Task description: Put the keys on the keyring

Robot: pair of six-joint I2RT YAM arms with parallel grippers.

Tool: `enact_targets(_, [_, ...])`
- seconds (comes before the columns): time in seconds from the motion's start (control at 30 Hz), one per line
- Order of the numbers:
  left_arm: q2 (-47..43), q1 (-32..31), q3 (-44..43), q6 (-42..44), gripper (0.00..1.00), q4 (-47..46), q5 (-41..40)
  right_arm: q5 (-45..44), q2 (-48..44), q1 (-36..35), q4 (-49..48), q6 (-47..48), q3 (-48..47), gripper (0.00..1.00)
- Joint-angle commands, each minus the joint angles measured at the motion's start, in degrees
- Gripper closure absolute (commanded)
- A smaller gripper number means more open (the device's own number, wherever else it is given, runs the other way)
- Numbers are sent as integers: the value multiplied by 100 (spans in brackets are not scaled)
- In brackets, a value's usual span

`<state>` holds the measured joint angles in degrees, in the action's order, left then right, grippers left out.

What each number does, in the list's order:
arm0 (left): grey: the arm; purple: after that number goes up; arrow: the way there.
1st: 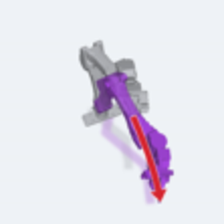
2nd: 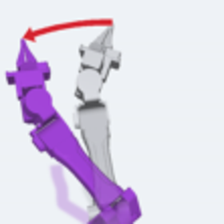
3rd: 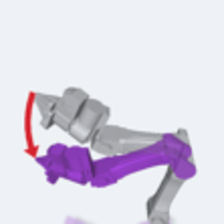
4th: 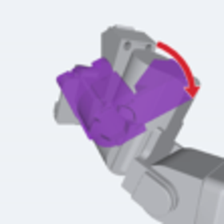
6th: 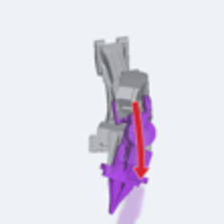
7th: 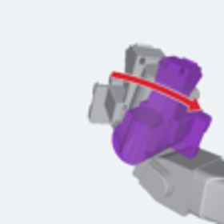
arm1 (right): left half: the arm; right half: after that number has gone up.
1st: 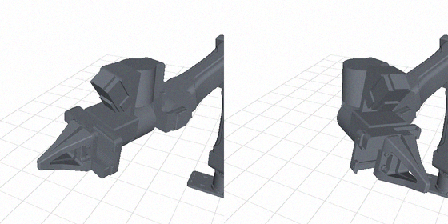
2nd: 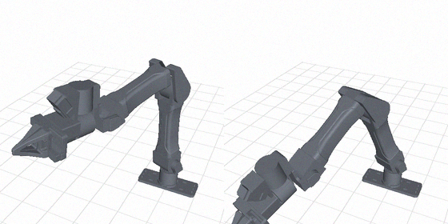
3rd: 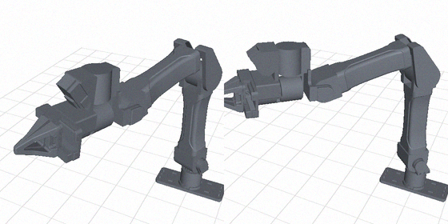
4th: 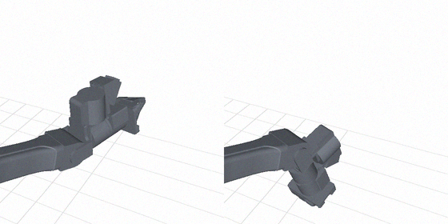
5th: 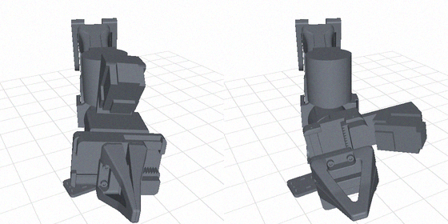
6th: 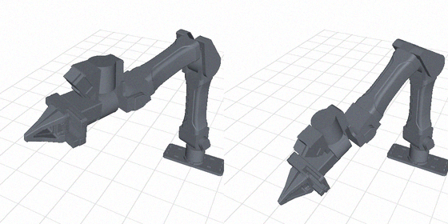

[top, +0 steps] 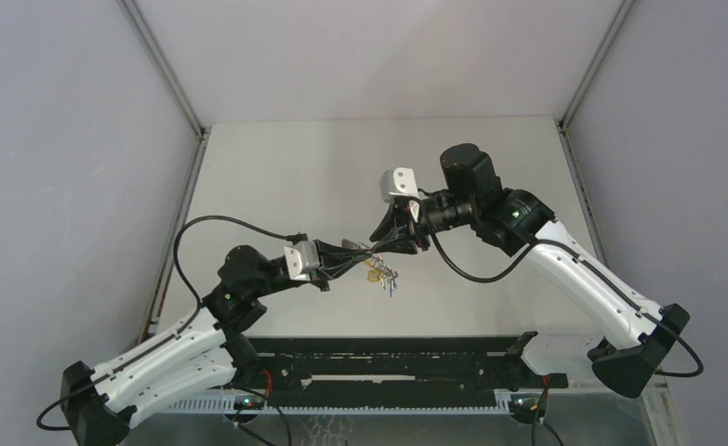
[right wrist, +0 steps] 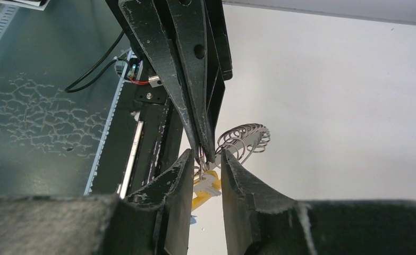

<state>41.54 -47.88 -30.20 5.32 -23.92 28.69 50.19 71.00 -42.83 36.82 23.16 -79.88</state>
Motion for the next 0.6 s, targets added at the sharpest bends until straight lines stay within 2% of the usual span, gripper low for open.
enact_targets(0.0, [-41,-24,-312,93,100,-262,-1,43,-29,-32,31,38,-37,76])
enact_targets(0.37, [-72,-20,-348,83,100,-253,-29,-8,-22,-59,350,258,-37,77])
enact_targets(0.57, [-104,-20,-355,74,100,-243,-14,-24,6,-68,335,247,-37,82])
